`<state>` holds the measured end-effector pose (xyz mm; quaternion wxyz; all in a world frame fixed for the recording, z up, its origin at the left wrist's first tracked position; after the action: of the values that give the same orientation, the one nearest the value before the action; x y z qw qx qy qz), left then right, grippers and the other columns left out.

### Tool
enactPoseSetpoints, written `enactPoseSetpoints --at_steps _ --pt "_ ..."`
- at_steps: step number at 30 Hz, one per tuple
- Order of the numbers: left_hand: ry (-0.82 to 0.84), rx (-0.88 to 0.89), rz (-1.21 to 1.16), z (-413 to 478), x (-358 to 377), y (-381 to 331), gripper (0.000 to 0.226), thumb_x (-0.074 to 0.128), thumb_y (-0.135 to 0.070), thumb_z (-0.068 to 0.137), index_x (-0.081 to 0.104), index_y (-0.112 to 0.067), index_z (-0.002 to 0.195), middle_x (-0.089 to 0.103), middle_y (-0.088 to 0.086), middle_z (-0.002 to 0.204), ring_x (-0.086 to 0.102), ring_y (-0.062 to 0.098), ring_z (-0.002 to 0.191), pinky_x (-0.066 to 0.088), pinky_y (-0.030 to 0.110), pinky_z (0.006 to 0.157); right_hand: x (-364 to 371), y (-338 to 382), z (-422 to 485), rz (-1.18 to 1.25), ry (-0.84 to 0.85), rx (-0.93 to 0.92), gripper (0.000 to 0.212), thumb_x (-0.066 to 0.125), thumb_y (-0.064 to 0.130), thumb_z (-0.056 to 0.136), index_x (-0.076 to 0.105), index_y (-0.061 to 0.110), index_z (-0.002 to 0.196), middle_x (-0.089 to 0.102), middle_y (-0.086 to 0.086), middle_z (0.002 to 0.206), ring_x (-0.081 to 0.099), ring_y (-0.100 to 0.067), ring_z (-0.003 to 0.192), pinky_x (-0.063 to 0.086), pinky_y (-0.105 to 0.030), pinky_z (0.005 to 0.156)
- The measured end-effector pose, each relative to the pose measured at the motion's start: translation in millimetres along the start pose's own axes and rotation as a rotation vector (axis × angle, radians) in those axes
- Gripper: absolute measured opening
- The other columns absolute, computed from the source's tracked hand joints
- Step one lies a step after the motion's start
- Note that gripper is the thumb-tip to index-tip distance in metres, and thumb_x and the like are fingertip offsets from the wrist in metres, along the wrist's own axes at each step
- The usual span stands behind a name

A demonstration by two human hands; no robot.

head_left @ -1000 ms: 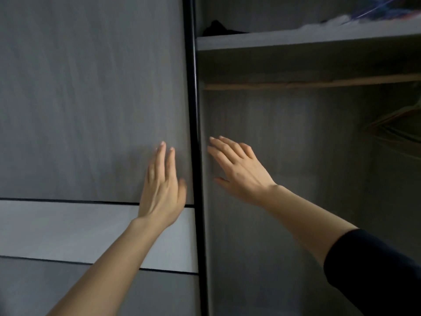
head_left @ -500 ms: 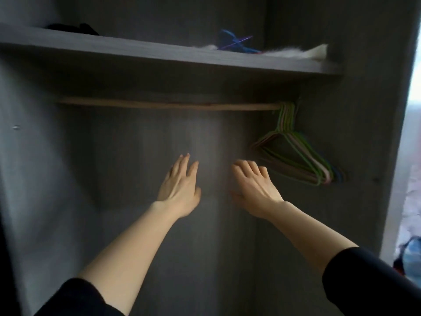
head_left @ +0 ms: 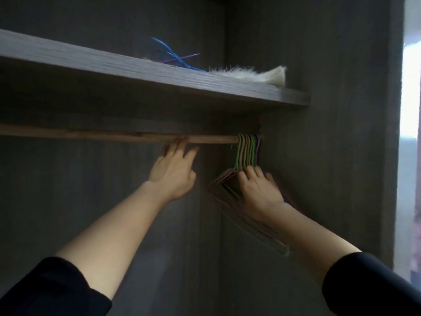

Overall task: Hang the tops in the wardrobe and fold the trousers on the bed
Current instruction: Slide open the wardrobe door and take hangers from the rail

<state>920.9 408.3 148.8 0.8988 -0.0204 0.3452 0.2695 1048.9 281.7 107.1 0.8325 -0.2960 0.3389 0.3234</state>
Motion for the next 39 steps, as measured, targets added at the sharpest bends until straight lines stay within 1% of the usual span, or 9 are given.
enactPoseSetpoints --at_steps 6,9,14,17,20,28,32,36,39 --pt "-0.072 -0.035 0.011 46.1 8.6 34.5 0.067 0.038 -0.033 0.079 0.035 -0.017 0.144 0.039 0.015 0.144 0.030 0.031 0.136 0.011 0.044 0.115 -1.7 0.5 36.5 -0.084 -0.065 0.048 0.041 0.055 0.021 0.091 0.050 0.011 0.131 0.047 -0.011 0.135 0.039 -0.029 0.127 0.039 -0.040 0.097" --pt "-0.108 -0.007 0.083 52.9 19.8 50.4 0.071 0.036 -0.035 0.074 0.041 -0.014 0.141 0.054 0.016 0.122 0.046 0.035 0.115 0.017 0.044 0.110 -1.8 7.5 47.4 -0.210 -0.082 -0.005 0.033 0.045 0.009 0.096 0.055 0.009 0.127 0.052 -0.012 0.128 0.048 -0.029 0.119 0.044 -0.039 0.089" --pt "-0.230 0.042 0.062 54.6 30.6 54.8 0.061 0.046 -0.032 0.073 0.055 -0.011 0.129 0.058 0.017 0.106 0.050 0.037 0.098 0.022 0.042 0.097 0.5 16.2 55.4 -0.287 -0.008 -0.046 0.024 0.044 0.009 0.098 0.062 0.011 0.113 0.063 -0.008 0.112 0.062 -0.027 0.101 0.043 -0.034 0.068" --pt "-0.273 0.059 0.043 54.6 33.4 55.9 0.058 0.046 -0.030 0.073 0.056 -0.010 0.127 0.057 0.017 0.102 0.049 0.036 0.095 0.022 0.040 0.094 -8.0 11.1 60.3 -0.091 0.044 0.069 0.014 0.050 0.015 0.094 0.062 0.012 0.102 0.065 -0.008 0.104 0.064 -0.030 0.097 0.043 -0.033 0.064" --pt "-0.281 0.063 0.014 54.7 35.7 57.0 0.058 0.046 -0.030 0.074 0.055 -0.008 0.127 0.056 0.019 0.103 0.048 0.038 0.097 0.021 0.041 0.095 -8.0 1.4 66.6 0.341 0.130 0.269 0.010 0.055 0.018 0.090 0.054 0.010 0.097 0.059 -0.013 0.099 0.061 -0.032 0.096 0.044 -0.032 0.067" --pt "-0.264 0.069 0.002 57.0 34.5 59.4 0.065 0.043 -0.035 0.072 0.052 -0.009 0.131 0.055 0.020 0.108 0.048 0.038 0.102 0.020 0.042 0.095 11.6 7.5 76.1 0.966 -0.051 0.519 0.016 0.050 0.012 0.089 0.057 0.000 0.097 0.053 -0.013 0.088 0.054 -0.026 0.082 0.041 -0.032 0.066" --pt "-0.243 0.085 -0.003 57.0 29.9 60.3 0.065 0.045 -0.034 0.073 0.051 -0.012 0.133 0.057 0.018 0.112 0.048 0.037 0.105 0.020 0.040 0.095 21.3 27.2 80.0 1.015 -0.102 0.540 0.021 0.050 0.012 0.088 0.064 0.000 0.098 0.061 -0.015 0.087 0.058 -0.028 0.081 0.041 -0.032 0.065" --pt "-0.167 0.102 -0.013 56.8 21.8 63.3 0.063 0.053 -0.029 0.086 0.034 -0.020 0.145 0.049 0.008 0.133 0.040 0.030 0.122 0.017 0.034 0.102 24.6 36.4 77.4 1.001 -0.157 0.556 0.023 0.048 0.010 0.090 0.066 0.001 0.101 0.066 -0.017 0.098 0.061 -0.030 0.093 0.043 -0.030 0.070" --pt "-0.109 0.124 -0.036 58.7 13.3 66.0 0.064 0.052 -0.026 0.088 0.030 -0.023 0.148 0.043 0.004 0.144 0.037 0.027 0.130 0.018 0.031 0.106 23.3 36.3 78.6 1.051 -0.146 0.522 0.022 0.051 0.012 0.092 0.067 0.002 0.103 0.063 -0.008 0.081 0.058 -0.024 0.075 0.039 -0.023 0.058"
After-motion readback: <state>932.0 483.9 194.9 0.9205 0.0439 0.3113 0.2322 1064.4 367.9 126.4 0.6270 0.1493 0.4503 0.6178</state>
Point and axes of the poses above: each hand's wrist, its own z-axis towards the middle knuckle, its own x-axis out of the palm, y = z × x, the point moved 5 cm from there along z, towards the middle knuckle
